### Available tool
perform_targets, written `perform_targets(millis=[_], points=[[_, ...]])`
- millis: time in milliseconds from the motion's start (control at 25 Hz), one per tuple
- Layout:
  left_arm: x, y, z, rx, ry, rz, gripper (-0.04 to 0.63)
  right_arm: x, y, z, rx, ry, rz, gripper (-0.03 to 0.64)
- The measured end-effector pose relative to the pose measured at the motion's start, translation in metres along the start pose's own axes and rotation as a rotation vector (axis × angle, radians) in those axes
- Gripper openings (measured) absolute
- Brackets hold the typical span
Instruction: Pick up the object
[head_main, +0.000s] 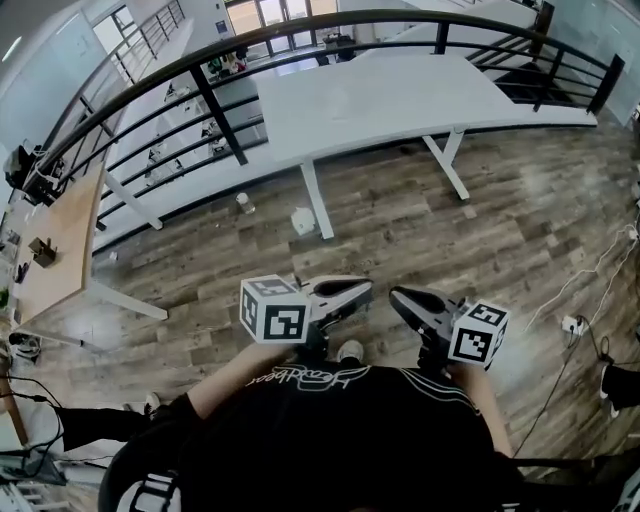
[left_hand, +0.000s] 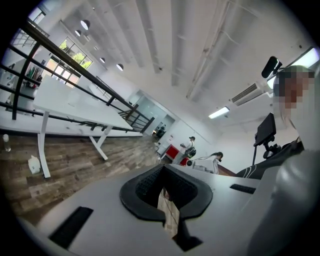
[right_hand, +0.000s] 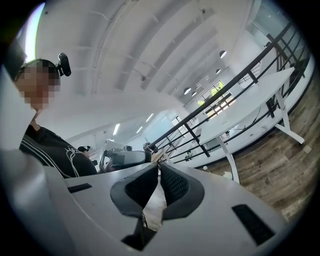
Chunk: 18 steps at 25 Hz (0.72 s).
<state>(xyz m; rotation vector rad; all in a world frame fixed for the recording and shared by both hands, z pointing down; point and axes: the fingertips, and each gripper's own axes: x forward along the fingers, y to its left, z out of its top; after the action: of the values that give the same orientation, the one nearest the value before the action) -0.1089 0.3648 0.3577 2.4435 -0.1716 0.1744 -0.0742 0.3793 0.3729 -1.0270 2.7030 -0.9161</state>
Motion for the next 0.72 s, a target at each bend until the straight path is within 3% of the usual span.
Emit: perform_targets(millis=[320,720], points=[[-0.008,0.104,0.078,-0.023,-0.046,0.018,0.008,0.087,-0.065,0.057,0.002,0.007,-0.004,0.021],[-0.015,0.145,0.108,-0.031,-0.077,0.017,0.008,0.124,-0.086,0.08,-0.016,0.02,-0.003,0.022]])
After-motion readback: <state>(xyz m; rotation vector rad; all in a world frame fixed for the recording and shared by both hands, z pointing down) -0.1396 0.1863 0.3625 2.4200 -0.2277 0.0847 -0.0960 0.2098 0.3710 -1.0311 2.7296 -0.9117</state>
